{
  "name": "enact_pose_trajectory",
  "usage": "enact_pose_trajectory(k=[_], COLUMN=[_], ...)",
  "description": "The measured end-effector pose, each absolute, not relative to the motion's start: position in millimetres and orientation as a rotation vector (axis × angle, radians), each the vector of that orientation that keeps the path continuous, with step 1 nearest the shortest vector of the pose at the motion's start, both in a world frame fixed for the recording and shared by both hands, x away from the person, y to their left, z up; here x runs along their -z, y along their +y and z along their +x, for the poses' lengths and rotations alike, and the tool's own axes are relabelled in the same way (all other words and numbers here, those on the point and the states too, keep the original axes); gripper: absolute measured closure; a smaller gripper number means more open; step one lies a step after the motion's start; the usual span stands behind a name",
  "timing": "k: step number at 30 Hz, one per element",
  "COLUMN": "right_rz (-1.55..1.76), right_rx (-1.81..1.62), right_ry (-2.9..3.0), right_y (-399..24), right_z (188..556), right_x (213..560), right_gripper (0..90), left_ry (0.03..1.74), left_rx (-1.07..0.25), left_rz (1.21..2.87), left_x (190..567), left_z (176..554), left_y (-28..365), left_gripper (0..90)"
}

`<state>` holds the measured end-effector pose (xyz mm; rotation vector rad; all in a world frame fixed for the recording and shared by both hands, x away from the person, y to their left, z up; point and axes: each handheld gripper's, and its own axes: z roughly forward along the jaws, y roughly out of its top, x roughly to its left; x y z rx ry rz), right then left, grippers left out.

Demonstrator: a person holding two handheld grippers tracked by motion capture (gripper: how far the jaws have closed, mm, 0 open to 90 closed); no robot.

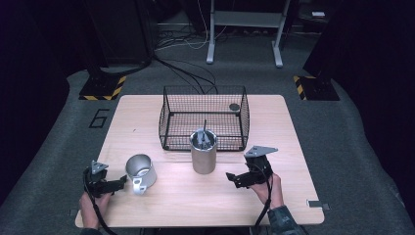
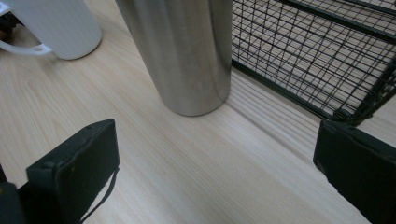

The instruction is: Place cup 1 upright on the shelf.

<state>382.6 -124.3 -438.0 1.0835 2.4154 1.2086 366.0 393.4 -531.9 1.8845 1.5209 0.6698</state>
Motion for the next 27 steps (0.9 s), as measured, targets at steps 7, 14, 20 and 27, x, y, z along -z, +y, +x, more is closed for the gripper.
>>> enact_pose_trajectory(k=[7,14,20,27], right_rz=[1.054,1.02,1.001,1.012], right_rx=[-1.229,-1.245,-1.265,-1.285], right_ry=[2.428,2.438,2.423,2.414], right_y=[-109.3,-92.0,-75.7,-63.7], right_z=[388.5,395.1,403.5,413.9], right_x=[432.8,426.0,417.5,412.2], right_gripper=[0.0,0.0,0.0,0.0], left_ry=[1.52,1.519,1.519,1.516], left_rx=[-0.673,-0.673,-0.673,-0.669], left_rz=[1.884,1.885,1.885,1.899], left_x=[532.0,532.0,531.9,531.5], left_z=[366.0,365.9,365.9,365.7], left_y=[393.4,393.4,393.4,394.1], left_gripper=[5.6,5.6,5.7,5.7])
